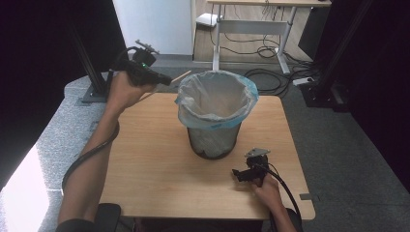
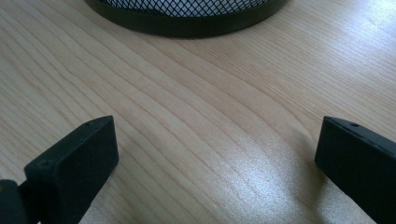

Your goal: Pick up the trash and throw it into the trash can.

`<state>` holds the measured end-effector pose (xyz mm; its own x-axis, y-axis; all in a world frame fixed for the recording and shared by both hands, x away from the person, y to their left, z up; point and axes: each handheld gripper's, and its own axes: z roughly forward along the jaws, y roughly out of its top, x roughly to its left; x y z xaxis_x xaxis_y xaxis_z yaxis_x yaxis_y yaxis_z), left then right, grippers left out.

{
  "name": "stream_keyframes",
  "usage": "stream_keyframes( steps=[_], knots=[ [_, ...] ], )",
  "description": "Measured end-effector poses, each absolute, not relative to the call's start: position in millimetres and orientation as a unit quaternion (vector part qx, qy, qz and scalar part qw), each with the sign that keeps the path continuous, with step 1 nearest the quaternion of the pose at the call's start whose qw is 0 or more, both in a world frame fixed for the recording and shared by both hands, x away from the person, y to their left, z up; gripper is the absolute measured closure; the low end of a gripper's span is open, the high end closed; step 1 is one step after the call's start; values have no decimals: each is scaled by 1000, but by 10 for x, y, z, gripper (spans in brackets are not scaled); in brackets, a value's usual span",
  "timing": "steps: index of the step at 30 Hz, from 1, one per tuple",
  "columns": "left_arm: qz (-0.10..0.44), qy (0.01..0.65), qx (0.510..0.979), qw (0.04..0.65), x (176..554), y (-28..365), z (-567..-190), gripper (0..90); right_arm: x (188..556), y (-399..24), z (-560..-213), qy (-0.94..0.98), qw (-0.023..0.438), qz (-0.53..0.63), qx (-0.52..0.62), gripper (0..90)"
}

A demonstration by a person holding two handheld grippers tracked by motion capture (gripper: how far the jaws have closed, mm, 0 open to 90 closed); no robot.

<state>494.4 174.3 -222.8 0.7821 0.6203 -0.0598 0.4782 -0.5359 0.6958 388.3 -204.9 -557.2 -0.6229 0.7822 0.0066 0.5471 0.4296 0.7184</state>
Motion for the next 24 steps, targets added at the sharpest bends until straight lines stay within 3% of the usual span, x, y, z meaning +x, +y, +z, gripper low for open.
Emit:
stream_keyframes(
  steps=[15,19,24],
  knots=[
    [53,278,904,320,5191,826,-2522,846,3884,-2049,-5574,829,167,353,401,0],
    [103,274,898,329,5183,762,-2528,496,3881,-2049,-5573,829,167,352,400,0],
    [127,281,888,342,5143,864,-2496,222,3879,-2048,-5573,830,167,353,399,0]
  ],
)
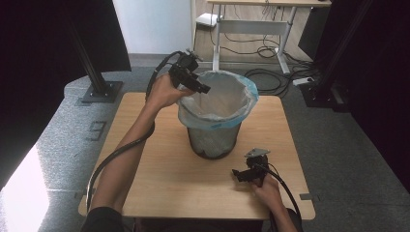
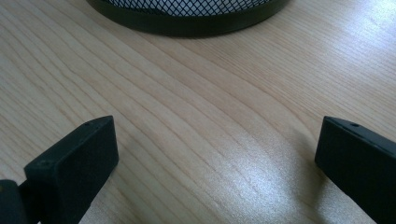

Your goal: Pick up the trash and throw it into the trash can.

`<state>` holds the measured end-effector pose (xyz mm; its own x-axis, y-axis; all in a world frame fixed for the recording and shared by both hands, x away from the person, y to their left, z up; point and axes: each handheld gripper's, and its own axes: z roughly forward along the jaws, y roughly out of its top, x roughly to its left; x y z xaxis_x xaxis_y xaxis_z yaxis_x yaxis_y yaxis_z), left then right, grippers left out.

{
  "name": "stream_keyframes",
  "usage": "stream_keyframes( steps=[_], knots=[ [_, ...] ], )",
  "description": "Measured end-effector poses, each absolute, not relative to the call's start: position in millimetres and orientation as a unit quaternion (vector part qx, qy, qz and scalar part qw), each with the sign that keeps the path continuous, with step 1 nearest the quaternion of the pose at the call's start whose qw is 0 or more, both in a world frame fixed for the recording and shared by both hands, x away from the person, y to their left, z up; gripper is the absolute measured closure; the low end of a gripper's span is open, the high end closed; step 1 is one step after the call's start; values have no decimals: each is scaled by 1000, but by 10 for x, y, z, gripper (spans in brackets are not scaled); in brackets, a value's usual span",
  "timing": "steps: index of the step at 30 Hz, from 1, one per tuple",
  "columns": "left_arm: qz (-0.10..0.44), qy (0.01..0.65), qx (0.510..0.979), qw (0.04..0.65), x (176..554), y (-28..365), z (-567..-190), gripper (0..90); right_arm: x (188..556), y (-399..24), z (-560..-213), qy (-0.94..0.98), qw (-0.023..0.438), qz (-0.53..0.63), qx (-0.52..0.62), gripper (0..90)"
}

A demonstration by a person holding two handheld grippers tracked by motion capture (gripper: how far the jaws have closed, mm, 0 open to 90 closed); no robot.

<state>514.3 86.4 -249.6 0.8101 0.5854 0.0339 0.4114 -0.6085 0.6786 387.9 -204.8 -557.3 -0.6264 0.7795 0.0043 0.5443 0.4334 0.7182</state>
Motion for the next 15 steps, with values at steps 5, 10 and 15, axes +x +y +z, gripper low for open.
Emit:
stream_keyframes(
  steps=[5,10,15],
  knots=[
    [137,286,880,353,5083,1060,-2485,133,3878,-2049,-5572,831,166,352,398,0],
    [136,296,875,358,5043,1279,-2534,51,3878,-2049,-5572,830,166,352,398,0],
    [149,301,868,365,4985,1494,-2624,3,3878,-2049,-5572,830,166,352,398,0]
  ],
)
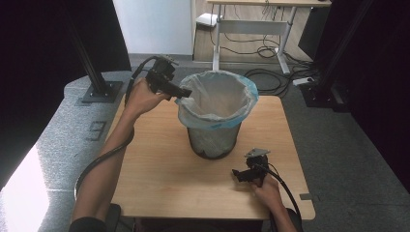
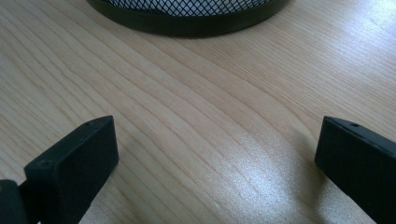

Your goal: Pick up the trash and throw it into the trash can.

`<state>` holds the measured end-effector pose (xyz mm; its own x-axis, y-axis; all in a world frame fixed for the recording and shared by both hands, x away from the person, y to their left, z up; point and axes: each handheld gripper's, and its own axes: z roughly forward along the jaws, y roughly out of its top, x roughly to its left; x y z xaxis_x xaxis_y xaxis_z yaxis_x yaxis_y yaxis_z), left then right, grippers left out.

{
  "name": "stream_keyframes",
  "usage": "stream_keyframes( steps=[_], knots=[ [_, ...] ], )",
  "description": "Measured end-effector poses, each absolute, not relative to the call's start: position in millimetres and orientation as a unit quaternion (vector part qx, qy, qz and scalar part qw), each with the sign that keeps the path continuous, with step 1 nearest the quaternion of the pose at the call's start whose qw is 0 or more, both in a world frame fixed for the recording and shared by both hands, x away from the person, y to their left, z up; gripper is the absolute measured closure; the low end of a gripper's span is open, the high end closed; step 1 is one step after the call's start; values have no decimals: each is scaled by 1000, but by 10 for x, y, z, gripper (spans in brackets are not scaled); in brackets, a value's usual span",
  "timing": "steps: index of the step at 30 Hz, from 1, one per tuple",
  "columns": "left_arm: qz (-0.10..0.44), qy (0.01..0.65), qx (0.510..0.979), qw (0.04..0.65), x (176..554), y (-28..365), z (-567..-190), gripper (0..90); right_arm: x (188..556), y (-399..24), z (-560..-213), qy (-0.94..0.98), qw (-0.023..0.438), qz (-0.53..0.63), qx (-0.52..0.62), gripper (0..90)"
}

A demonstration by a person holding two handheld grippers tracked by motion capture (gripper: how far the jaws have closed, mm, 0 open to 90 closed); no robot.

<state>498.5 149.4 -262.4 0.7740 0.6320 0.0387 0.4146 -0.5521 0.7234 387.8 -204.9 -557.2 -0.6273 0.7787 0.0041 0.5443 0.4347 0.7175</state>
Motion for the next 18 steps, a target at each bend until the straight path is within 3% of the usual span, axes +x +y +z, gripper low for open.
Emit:
stream_keyframes(
  steps=[18],
  knots=[
    [182,315,850,380,4712,2246,-3070,0,3868,-2043,-5572,829,167,352,401,0]
  ],
)
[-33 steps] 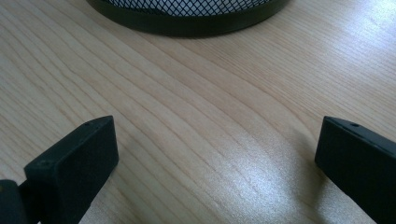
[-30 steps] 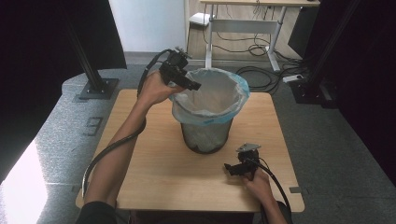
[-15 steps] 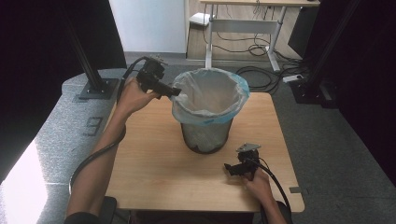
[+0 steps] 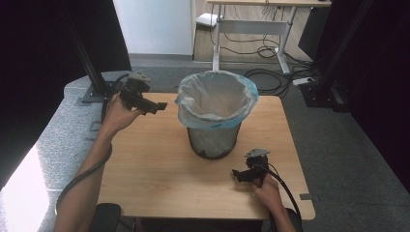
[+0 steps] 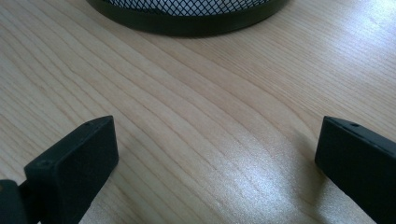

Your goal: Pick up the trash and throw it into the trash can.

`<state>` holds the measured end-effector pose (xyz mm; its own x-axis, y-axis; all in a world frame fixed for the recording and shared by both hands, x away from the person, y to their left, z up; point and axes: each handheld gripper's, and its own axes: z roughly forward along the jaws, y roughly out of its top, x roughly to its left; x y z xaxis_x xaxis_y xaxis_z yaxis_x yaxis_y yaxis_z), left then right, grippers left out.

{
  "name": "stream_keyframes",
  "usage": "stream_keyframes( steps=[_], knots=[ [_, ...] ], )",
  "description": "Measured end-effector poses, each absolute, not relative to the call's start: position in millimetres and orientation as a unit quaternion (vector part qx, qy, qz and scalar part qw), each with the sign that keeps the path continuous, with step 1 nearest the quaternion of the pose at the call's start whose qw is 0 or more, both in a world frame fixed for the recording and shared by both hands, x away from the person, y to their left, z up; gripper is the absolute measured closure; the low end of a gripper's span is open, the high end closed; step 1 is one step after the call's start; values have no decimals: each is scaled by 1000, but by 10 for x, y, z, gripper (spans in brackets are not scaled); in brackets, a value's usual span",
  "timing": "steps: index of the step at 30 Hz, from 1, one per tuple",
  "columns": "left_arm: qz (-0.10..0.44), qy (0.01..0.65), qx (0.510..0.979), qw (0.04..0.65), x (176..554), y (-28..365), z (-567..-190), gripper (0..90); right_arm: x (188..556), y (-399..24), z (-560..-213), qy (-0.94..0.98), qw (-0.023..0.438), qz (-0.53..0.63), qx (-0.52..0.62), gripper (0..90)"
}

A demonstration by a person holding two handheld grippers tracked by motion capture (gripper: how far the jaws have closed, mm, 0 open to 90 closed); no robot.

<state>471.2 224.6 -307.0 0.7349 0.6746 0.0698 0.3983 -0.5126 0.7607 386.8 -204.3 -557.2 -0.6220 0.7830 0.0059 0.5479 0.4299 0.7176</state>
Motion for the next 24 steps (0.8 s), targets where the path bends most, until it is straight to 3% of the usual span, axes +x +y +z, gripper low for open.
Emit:
stream_keyframes(
  steps=[24],
  knots=[
    [167,364,827,394,4468,2748,-4360,0,3864,-2041,-5573,828,168,352,403,0]
  ],
)
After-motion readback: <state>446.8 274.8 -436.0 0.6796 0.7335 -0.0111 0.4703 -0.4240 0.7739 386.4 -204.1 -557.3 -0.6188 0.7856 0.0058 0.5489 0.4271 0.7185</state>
